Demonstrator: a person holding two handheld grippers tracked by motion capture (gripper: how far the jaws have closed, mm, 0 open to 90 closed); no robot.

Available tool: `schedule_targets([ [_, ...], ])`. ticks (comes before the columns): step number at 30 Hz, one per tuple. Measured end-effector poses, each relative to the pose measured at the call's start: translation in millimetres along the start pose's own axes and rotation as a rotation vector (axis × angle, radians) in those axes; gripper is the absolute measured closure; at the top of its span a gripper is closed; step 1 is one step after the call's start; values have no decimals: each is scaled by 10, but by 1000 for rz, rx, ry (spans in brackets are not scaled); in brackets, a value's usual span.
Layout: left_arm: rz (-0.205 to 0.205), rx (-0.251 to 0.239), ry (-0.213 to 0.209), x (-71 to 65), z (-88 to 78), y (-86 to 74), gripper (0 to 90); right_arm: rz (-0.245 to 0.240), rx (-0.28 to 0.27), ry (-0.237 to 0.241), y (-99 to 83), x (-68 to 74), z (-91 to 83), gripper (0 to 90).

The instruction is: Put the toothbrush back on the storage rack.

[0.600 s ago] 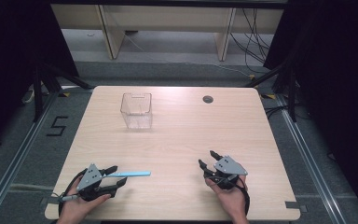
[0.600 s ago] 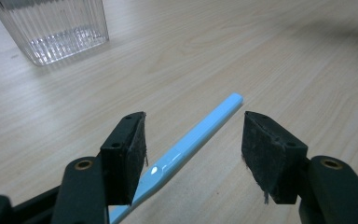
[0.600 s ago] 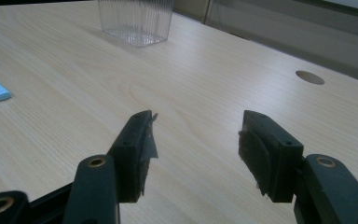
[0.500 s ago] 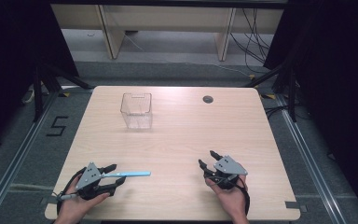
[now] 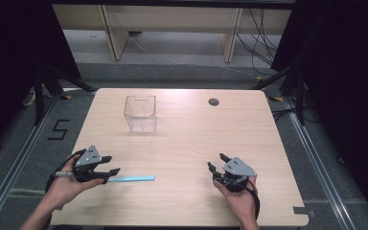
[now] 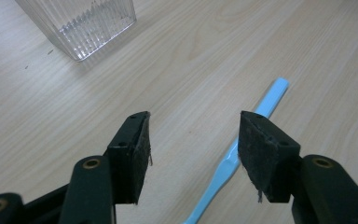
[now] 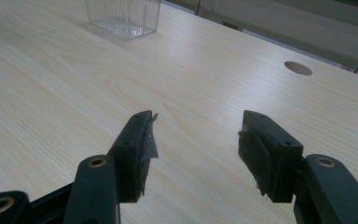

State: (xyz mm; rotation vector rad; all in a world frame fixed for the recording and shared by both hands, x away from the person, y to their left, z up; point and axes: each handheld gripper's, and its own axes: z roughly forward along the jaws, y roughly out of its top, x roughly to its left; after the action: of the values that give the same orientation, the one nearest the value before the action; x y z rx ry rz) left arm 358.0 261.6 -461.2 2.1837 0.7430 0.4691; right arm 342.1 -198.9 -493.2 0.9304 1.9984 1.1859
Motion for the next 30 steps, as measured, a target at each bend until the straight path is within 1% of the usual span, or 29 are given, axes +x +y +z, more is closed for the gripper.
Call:
schedule_targets([
  [2,22,16,-27,58,5,32,430,9,-1,-2,1,3,-6,454],
  [3,29,30,-45,94,8,52,429,-12,-11,-3,6,-15,-4,454],
  [4,43,38,-47,112,10,65,429,-12,-11,-3,6,-15,-4,454],
  [5,62,47,-52,129,20,81,428,-11,-5,-3,8,-18,-10,454],
  [6,91,80,-65,150,34,109,428,-11,2,6,9,-18,-9,454],
  [7,91,80,-65,150,34,109,429,-11,2,6,9,-18,-9,454],
  [8,101,92,-83,154,46,121,429,-15,-4,-2,8,-19,-5,454],
  [9,122,113,-91,164,58,133,429,13,5,1,5,4,-6,454],
  [10,131,132,-113,155,79,138,430,-3,3,2,6,-6,-1,454],
  [11,175,176,-126,153,97,159,430,-3,3,3,7,-4,1,454],
  [13,221,221,-145,130,131,179,429,-3,4,4,6,-2,3,454],
  [15,243,256,-186,96,172,199,429,-2,0,3,2,-2,10,453],
  [16,263,293,-208,92,186,223,432,-2,1,0,0,-4,10,454],
  [17,246,290,-221,62,220,224,438,-5,2,4,-1,-6,12,453],
  [18,250,310,-229,45,247,234,453,-1,3,6,-2,-3,13,453],
  [20,306,389,-258,39,287,274,491,-3,10,8,-1,-1,10,453],
  [21,322,416,-274,29,310,291,517,-4,9,10,-2,0,12,453],
  [22,373,477,-298,23,352,339,536,6,11,19,-3,7,14,453],
  [23,373,477,-298,23,352,339,541,6,11,19,-3,7,14,453],
  [24,379,502,-305,6,372,353,541,5,11,21,-4,7,15,452],
  [26,418,545,-315,-16,418,391,555,4,15,24,-4,11,16,452],
  [28,457,581,-331,-35,471,418,584,2,8,21,-8,16,30,452],
  [29,468,592,-340,-42,500,427,584,2,8,21,-8,16,30,452],
  [30,479,606,-351,-48,531,433,604,3,10,24,-7,15,29,451],
])
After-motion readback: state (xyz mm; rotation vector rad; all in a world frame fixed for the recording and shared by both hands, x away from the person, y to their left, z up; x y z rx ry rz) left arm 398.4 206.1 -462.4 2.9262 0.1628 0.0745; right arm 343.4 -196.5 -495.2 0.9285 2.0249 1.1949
